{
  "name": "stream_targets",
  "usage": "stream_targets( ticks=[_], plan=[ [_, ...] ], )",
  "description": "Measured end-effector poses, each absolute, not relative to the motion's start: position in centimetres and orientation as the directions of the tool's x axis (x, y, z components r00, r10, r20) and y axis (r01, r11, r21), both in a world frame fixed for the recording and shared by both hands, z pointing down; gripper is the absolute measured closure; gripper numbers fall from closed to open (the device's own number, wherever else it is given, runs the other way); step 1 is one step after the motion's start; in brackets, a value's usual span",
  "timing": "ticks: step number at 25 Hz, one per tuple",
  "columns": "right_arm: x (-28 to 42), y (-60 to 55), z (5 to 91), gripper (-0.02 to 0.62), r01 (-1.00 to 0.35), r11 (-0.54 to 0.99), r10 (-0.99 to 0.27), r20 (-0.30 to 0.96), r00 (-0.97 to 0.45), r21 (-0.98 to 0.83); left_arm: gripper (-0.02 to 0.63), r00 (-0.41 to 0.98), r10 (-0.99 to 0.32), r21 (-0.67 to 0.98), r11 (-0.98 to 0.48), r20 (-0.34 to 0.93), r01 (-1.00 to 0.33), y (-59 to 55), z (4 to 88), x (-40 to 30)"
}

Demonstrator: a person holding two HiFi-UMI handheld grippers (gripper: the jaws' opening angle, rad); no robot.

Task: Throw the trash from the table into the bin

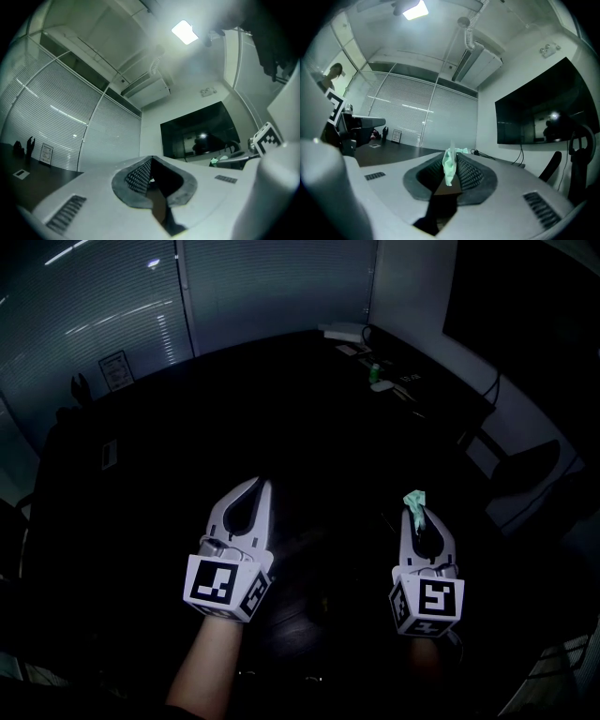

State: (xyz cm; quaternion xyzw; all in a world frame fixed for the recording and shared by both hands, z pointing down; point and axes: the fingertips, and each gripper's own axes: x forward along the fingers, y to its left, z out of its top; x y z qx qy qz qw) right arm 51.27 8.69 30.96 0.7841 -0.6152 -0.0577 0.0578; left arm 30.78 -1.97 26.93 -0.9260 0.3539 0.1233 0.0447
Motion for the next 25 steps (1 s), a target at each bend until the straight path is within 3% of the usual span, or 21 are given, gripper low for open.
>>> stream_targets(
  ticks=[12, 18, 25],
  plan=[
    [51.7, 5.4, 41.4, 0.522, -0.980, -0.172, -0.970, 0.154, 0.186, 0.098, 0.606, 0.713, -0.675, -0.018, -0.724, -0.189, -0.690, -4.2, 29.4, 31.4],
    [51.1, 3.8, 52.3, 0.522, -0.993, -0.113, -0.936, 0.330, 0.122, 0.046, 0.606, 0.726, -0.670, -0.024, -0.732, -0.153, -0.681, -5.3, 32.5, 31.3],
    [52.0, 4.5, 67.1, 0.522, -0.984, -0.146, -0.792, 0.608, 0.057, -0.099, 0.606, 0.724, -0.680, -0.022, -0.727, -0.112, -0.686, -6.3, 35.8, 30.9]
  ],
)
